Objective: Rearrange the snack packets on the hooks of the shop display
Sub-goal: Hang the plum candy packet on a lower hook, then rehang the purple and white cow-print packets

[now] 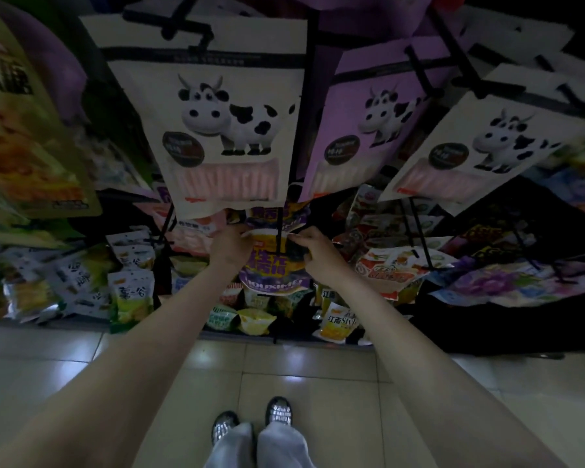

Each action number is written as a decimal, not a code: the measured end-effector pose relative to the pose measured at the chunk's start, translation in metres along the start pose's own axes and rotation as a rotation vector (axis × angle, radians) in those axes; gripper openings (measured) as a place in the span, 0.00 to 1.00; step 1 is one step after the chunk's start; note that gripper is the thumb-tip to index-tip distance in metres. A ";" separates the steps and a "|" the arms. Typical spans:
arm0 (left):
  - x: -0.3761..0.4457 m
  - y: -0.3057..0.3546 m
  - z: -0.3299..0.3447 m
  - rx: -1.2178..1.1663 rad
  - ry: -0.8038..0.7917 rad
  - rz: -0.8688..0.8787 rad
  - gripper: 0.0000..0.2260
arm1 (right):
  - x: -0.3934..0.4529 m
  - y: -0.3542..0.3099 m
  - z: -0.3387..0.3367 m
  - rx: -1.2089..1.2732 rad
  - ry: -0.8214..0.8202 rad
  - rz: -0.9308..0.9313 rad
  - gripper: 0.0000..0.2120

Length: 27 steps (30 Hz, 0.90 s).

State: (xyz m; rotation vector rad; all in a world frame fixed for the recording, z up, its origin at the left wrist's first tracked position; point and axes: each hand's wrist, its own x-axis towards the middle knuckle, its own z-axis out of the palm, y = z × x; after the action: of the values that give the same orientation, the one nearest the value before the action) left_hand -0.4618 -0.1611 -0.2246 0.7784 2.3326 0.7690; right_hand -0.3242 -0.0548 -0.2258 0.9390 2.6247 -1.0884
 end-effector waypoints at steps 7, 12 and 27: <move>-0.024 -0.009 -0.017 -0.240 -0.007 0.001 0.14 | 0.002 -0.010 0.008 -0.275 0.042 0.075 0.35; -0.052 -0.006 -0.035 -0.247 0.038 0.105 0.11 | -0.032 -0.004 -0.014 0.067 0.292 0.134 0.25; -0.069 0.131 -0.074 -0.397 0.112 0.487 0.20 | -0.037 -0.044 -0.159 0.719 0.665 -0.132 0.28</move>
State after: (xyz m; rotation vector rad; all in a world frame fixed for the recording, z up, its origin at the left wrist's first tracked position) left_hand -0.4181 -0.1446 -0.0657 1.1530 1.9944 1.4630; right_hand -0.3056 0.0114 -0.0709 1.4815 2.8198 -2.1539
